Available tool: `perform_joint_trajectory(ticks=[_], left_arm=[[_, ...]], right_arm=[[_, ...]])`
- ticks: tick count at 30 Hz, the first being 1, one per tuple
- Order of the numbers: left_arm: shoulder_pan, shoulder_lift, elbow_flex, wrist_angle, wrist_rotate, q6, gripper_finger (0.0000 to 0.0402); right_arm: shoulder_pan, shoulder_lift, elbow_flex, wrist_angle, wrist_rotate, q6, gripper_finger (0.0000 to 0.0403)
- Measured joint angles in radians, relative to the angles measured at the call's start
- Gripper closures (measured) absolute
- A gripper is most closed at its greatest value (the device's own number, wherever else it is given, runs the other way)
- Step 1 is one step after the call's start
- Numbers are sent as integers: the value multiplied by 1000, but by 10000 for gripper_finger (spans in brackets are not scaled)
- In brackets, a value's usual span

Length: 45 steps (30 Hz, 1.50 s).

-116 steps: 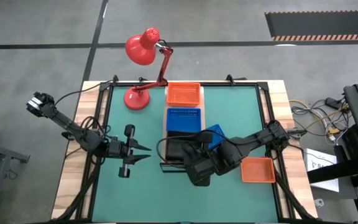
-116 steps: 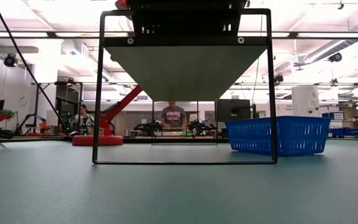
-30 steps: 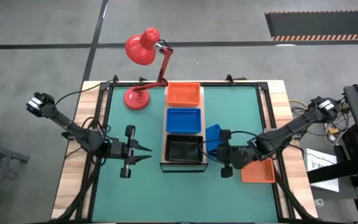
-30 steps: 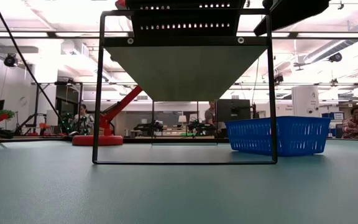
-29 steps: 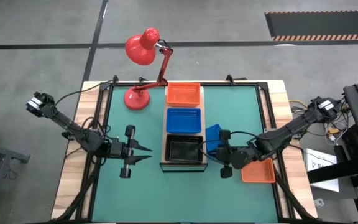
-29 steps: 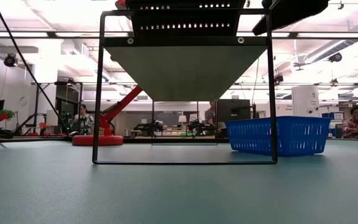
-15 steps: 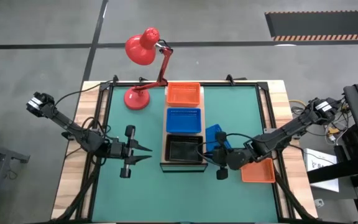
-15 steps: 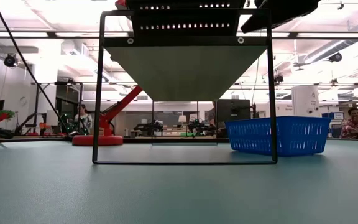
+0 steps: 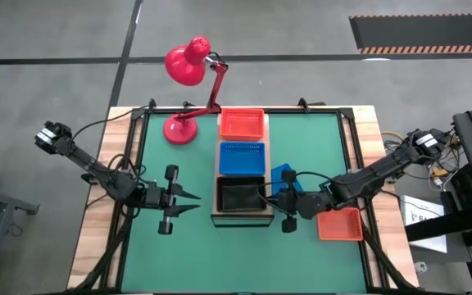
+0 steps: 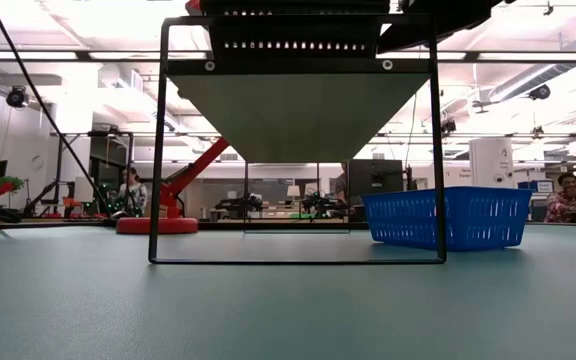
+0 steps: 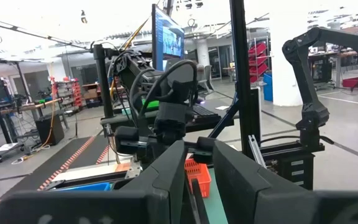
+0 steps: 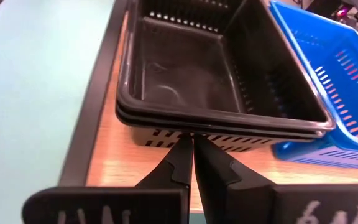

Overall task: Stack baskets on shelf by color
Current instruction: Adjust the black bins on the shelf

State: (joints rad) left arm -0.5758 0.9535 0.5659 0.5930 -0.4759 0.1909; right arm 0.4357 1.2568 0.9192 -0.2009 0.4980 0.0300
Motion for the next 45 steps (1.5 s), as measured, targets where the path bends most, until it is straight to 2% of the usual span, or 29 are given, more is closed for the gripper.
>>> perform_joint_trajectory(ticks=[9,12,15,18,21,24,29,31,42,45], left_arm=[[0,0,0,0,0,0,332],[0,0,-2,-6,0,-1,332],[0,10,-8,-11,-5,-2,332],[0,25,-10,-43,-50,-2,332],[12,32,-9,-119,-103,-23,332],[52,30,-9,-228,-92,-112,332],[110,7,-4,-455,19,-238,332],[121,6,-4,-503,33,-262,332],[248,73,7,-474,76,-263,332],[262,80,6,-412,80,-246,332]], right_arm=[[6,-3,3,-18,-8,20,394],[21,-20,43,-143,-8,78,394],[25,-34,115,-328,-8,209,394],[24,-31,163,-487,-7,325,394],[25,-31,168,-572,-8,380,394],[25,-32,140,-604,-8,407,394],[22,-32,94,-594,0,416,394],[22,-31,82,-594,0,416,394],[22,-31,75,-507,2,365,394],[22,-31,75,-503,4,363,394]])
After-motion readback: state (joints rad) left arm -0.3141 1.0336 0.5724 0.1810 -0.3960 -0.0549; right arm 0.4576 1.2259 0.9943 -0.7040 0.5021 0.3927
